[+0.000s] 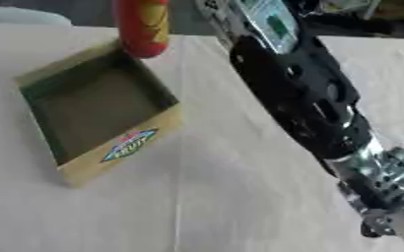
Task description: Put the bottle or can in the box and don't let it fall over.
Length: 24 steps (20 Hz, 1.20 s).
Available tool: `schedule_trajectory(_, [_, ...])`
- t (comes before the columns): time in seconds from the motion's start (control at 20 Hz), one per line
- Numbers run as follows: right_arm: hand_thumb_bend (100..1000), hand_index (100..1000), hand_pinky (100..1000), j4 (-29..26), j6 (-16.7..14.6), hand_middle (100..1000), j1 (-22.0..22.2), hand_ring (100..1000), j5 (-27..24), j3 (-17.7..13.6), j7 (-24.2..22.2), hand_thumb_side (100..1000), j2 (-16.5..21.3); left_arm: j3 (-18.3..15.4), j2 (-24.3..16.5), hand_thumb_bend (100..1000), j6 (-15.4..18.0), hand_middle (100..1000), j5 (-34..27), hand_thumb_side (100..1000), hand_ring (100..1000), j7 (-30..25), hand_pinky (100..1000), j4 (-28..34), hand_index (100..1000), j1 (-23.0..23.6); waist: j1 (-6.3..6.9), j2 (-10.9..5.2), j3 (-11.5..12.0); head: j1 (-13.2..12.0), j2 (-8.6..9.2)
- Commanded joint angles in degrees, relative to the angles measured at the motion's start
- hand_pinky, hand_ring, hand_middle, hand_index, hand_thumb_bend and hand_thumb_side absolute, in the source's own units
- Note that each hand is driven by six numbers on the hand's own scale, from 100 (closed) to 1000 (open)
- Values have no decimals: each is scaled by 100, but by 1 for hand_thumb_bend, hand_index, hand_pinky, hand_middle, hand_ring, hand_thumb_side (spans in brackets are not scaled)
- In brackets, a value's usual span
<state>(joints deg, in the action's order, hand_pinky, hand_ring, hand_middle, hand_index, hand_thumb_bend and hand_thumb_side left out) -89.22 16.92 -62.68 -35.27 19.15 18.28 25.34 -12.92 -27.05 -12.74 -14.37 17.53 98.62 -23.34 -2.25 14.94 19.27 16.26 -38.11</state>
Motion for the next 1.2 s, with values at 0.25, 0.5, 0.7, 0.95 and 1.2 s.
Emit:
schedule_trajectory(0.25, [313, 399, 809, 367, -95, 341, -123, 323, 274, 191, -102, 100, -242, -230, -56, 123, 24, 922, -11, 208, 1000, 125, 789, 28, 817, -3, 85, -45, 172, 156, 52])
schedule_trajectory(0.5, [310, 398, 807, 591, -153, 340, -47, 322, 408, 294, -131, 100, -447, -328, -62, 121, 47, 922, -10, 209, 1000, 230, 789, -9, 817, 84, 77, -46, 207, 274, 70])
schedule_trajectory(0.7, [287, 395, 801, 692, -238, 338, 26, 322, 366, 307, -121, 100, -567, -360, -48, 118, 49, 921, -13, 212, 1000, 264, 789, -6, 815, 92, 63, -36, 217, 368, 59])
schedule_trajectory(0.95, [401, 509, 832, 822, -387, 444, 107, 442, 249, 316, -22, 100, -644, -365, -36, 117, 44, 921, -16, 215, 1000, 271, 790, -5, 815, 78, 57, -18, 227, 409, 53])
schedule_trajectory(1.2, [636, 919, 940, 960, -513, 811, 210, 807, 166, 366, -88, 100, -672, -382, -39, 115, 47, 920, -15, 216, 1000, 285, 790, -3, 816, 97, 58, -8, 221, 363, 43])
